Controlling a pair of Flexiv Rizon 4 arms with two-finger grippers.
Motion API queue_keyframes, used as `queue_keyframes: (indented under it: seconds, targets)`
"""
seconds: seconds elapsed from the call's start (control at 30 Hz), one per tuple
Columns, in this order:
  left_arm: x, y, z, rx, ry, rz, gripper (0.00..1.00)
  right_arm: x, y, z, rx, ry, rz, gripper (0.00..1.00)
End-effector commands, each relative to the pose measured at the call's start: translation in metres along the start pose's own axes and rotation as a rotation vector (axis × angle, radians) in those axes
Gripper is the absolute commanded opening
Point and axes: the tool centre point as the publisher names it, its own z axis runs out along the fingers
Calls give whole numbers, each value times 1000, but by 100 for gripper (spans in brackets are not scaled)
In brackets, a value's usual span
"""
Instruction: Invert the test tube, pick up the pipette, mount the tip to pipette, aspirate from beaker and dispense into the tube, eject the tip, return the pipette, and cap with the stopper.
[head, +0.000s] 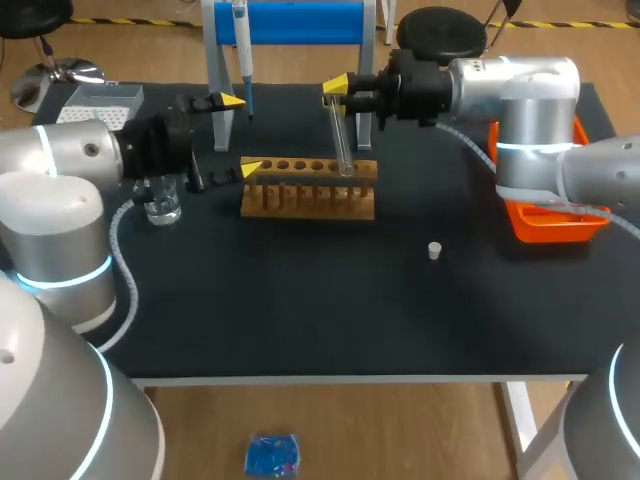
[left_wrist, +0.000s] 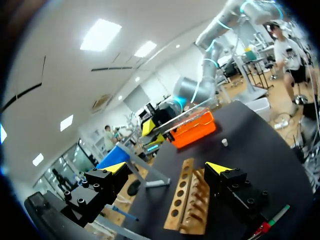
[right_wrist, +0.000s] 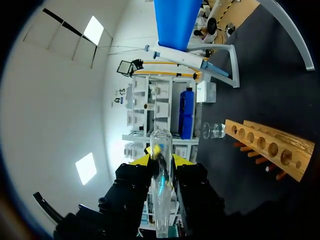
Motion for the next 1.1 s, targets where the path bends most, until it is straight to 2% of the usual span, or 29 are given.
queue_keyframes:
  seconds: [0.03, 0.1, 0.13, 0.2, 0.23, 0.27, 0.37, 0.6, 0.7, 0.8, 0.87, 1.1]
  targets:
    - [-1, 7, -5, 249, 16, 111, 100, 0, 0, 0, 2, -2, -1, 0]
    - [-1, 7, -5, 249, 16, 111, 100, 0, 0, 0, 2, -2, -1, 0]
    - [-2, 4, -4, 263, 18, 165, 100, 0, 0, 0, 2, -2, -1, 0]
    - [-1, -2, -1, 144, 74, 286, 100, 0, 0, 0, 2, -2, -1, 0]
    - [0, -6, 2, 140, 75, 350, 100, 0, 0, 0, 2, -2, -1, 0]
    - [2, -9, 4, 85, 72, 389, 100, 0, 0, 0, 2, -2, -1, 0]
    - [9, -17, 15, 66, 56, 490, 100, 0, 0, 0, 2, -2, -1, 0]
    - [13, -33, 31, 12, 13, 622, 100, 0, 0, 0, 2, -2, -1, 0]
    - [16, -39, 35, 41, -30, 690, 100, 0, 0, 0, 2, -2, -1, 0]
    - [20, -39, 42, 103, -50, 742, 100, 0, 0, 0, 2, -2, -1, 0]
    - [22, -37, 48, 156, -36, 762, 100, 0, 0, 0, 2, -2, -1, 0]
    - [21, -33, 60, 242, 19, 820, 100, 0, 0, 0, 2, -2, -1, 0]
